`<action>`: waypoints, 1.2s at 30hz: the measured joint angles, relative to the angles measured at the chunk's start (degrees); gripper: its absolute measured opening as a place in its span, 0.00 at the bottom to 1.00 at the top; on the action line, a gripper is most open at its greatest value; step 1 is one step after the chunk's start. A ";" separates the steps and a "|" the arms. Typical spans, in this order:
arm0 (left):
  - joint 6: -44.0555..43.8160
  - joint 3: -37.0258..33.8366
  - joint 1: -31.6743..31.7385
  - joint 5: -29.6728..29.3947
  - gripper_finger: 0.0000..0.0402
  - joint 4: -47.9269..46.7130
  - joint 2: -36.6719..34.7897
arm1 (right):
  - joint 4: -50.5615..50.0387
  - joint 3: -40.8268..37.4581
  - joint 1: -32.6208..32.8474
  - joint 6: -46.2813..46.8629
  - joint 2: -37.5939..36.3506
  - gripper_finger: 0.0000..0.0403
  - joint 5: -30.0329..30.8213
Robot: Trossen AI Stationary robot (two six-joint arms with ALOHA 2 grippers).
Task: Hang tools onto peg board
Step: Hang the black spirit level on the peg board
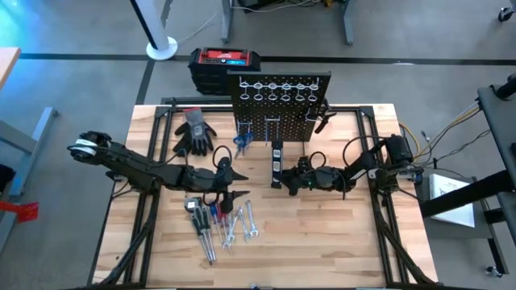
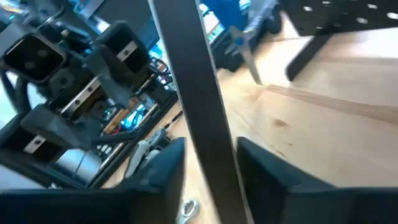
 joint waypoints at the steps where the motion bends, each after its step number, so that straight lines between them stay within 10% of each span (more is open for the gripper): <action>1: -0.33 -0.02 0.00 0.00 0.55 -0.10 0.00 | 0.27 -0.30 0.10 0.40 -0.04 0.44 0.03; 8: -3.40 -0.04 0.00 -0.04 0.55 -1.92 -0.02 | 0.81 -3.56 2.67 1.33 -0.85 0.65 5.31; 16: -4.33 -0.04 -0.07 -3.38 0.55 -2.25 -0.02 | 0.70 -6.89 8.96 -6.31 -7.72 0.67 14.12; 36: 1.92 -0.63 -0.04 -9.51 0.47 0.20 -5.46 | -11.15 0.99 6.60 -36.53 -10.33 0.03 13.45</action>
